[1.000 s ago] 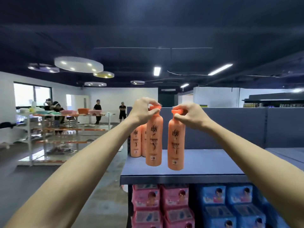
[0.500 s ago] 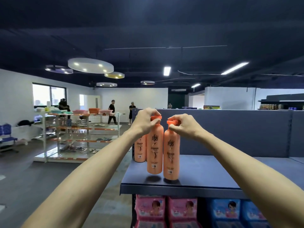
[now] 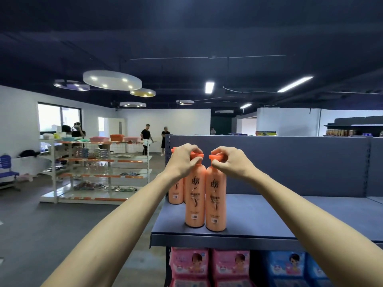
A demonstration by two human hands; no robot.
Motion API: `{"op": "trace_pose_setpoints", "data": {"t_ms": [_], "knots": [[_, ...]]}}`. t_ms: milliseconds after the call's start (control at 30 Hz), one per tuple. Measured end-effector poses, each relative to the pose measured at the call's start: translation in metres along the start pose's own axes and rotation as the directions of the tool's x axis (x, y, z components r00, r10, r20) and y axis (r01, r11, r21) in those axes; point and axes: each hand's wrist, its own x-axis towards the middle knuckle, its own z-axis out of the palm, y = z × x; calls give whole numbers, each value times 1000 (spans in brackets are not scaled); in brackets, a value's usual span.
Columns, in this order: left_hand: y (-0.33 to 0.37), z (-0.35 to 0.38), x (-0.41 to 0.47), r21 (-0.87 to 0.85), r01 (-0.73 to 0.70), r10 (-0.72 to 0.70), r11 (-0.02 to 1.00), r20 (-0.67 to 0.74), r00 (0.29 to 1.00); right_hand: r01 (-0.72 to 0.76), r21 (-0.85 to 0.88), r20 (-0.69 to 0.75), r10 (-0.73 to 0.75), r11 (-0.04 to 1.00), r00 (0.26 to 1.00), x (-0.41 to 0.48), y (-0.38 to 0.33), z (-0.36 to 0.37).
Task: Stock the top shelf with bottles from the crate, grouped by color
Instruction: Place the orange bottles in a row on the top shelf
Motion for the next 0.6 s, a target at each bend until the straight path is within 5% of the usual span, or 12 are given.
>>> {"op": "trace_pose_setpoints", "data": {"t_ms": [267, 467, 600], "knots": [[0, 8, -5, -31, 29, -31, 999, -59, 998, 41, -22, -86, -42, 999, 995, -19, 0, 11], [-3, 21, -35, -26, 52, -55, 998, -138, 989, -123, 35, -30, 124, 992, 992, -59, 3, 26], [-11, 41, -75, -142, 229, -245, 963, -108, 963, -247, 29, 5, 247, 968, 969, -96, 17, 50]]}}
